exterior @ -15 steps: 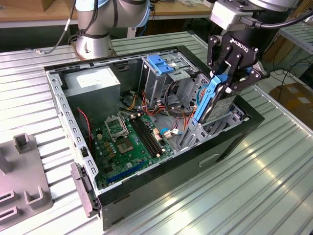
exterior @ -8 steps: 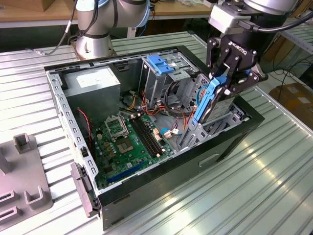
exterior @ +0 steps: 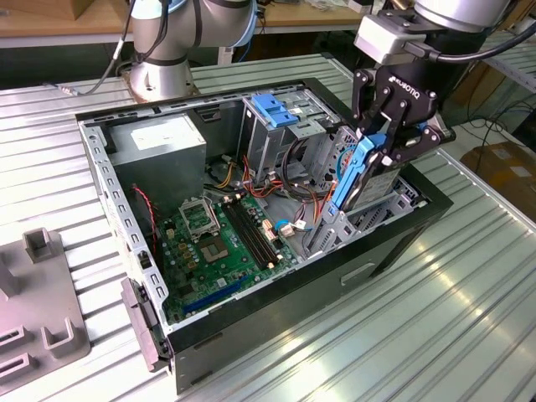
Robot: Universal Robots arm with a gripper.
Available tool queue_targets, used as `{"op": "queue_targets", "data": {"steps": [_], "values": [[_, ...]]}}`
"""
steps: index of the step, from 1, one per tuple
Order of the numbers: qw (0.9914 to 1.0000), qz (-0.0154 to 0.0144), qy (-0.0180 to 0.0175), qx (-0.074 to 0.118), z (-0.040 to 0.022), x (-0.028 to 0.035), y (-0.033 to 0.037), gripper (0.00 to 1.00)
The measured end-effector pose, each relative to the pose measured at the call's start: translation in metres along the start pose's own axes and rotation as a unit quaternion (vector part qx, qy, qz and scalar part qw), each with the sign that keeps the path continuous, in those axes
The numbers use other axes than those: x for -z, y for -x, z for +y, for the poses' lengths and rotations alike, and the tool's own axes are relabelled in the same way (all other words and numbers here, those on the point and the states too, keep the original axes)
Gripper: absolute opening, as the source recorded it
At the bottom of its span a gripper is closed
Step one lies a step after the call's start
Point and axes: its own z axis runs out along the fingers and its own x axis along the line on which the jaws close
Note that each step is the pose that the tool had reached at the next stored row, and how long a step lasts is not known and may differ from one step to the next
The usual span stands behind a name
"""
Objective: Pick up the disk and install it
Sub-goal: 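Insert the disk into the insertion slot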
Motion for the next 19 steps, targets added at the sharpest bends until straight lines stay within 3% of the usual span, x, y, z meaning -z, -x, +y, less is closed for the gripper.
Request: {"op": "queue_targets", "data": {"steps": [19], "values": [[1.00000, 0.0001, 0.0000, 0.000, 0.0000, -0.0132, 0.0006, 0.37]]}}
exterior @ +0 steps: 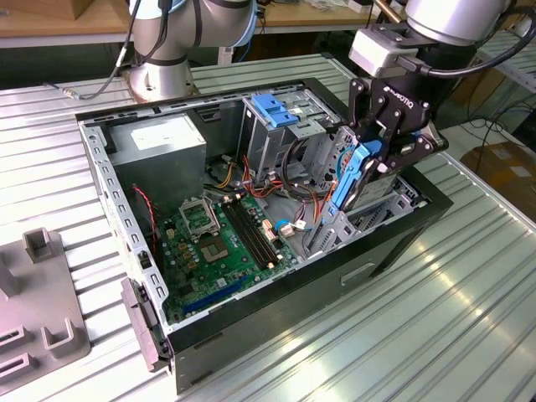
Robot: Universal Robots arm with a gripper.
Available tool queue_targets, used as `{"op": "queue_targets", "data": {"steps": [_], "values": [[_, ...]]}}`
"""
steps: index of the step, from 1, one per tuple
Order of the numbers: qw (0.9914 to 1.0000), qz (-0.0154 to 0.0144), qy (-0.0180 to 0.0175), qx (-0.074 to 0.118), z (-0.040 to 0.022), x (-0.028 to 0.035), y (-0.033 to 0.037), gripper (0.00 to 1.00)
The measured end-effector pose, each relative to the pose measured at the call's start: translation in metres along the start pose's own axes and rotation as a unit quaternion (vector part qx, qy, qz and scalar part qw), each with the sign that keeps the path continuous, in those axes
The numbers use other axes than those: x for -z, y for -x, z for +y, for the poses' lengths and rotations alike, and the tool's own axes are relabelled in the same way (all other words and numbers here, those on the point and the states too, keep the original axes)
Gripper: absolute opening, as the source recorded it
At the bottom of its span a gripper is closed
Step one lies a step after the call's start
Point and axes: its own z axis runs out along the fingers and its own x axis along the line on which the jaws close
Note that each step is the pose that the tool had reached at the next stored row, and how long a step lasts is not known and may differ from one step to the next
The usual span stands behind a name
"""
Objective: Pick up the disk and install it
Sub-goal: 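Insert the disk into the insertion slot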
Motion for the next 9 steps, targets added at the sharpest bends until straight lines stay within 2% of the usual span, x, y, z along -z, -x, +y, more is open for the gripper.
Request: {"op": "queue_targets", "data": {"steps": [9], "values": [[1.00000, -0.0001, 0.0000, 0.000, 0.0000, -0.0086, 0.0004, 0.37]]}}
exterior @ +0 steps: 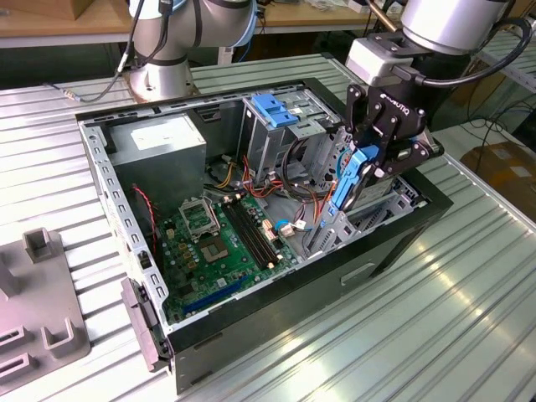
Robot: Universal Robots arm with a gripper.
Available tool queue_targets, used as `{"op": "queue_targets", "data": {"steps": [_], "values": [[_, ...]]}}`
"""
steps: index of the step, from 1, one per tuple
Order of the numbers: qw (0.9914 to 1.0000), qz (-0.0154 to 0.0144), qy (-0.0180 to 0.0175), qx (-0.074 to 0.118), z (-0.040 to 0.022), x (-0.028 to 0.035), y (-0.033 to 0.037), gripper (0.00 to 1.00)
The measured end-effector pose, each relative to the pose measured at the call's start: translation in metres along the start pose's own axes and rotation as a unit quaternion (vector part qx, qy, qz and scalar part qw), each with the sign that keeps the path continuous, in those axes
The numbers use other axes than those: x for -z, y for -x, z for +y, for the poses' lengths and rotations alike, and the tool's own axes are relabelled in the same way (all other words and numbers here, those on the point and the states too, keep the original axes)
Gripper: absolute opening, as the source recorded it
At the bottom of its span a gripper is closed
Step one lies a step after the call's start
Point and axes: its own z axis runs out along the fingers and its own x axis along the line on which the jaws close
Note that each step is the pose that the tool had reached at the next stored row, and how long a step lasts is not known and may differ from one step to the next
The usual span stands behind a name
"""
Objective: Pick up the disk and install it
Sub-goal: 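Insert the disk into the insertion slot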
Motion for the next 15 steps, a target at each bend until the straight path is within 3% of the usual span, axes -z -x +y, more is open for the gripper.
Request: {"op": "queue_targets", "data": {"steps": [6, 15], "values": [[1.00000, 0.0000, 0.0000, 0.000, 0.0000, -0.0050, 0.0002, 0.37], [1.00000, 0.0001, 0.0006, 0.000, 0.0000, -0.0181, 0.0008, 0.37]]}}
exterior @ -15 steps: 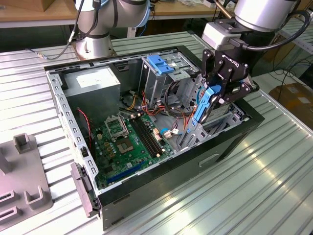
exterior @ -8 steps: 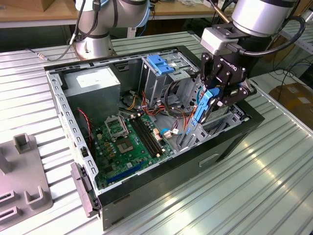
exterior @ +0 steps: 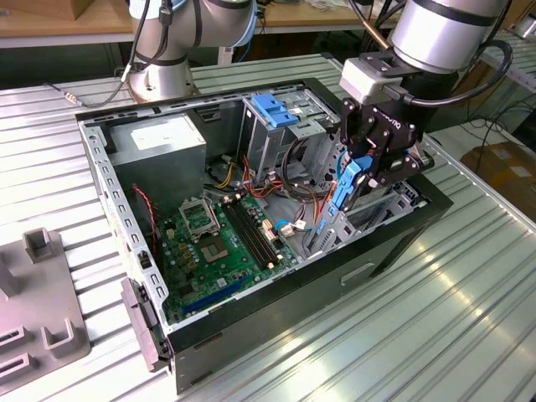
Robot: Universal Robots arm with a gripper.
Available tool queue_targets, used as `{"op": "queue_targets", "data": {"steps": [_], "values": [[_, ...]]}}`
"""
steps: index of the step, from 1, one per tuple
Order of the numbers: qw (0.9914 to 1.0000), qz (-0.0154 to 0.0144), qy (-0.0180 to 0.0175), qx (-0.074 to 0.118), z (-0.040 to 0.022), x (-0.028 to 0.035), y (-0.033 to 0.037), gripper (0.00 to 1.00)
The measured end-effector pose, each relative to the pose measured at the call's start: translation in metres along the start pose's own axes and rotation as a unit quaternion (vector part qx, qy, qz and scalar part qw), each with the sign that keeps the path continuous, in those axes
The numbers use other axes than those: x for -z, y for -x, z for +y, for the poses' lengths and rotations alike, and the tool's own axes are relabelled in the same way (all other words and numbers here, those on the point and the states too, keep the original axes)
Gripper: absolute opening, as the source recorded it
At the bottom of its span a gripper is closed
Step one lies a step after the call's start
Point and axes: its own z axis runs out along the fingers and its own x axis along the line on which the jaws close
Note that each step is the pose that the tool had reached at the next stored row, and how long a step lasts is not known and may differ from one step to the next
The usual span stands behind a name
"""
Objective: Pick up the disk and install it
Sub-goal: 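Insert the disk into the insertion slot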
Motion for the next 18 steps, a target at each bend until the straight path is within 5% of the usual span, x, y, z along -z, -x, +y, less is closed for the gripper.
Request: {"op": "queue_targets", "data": {"steps": [10, 18], "values": [[1.00000, 0.0000, 0.0005, 0.000, 0.0000, -0.0132, 0.0006, 0.37], [1.00000, 0.0000, 0.0006, 0.000, 0.0000, -0.0146, 0.0007, 0.37]]}}
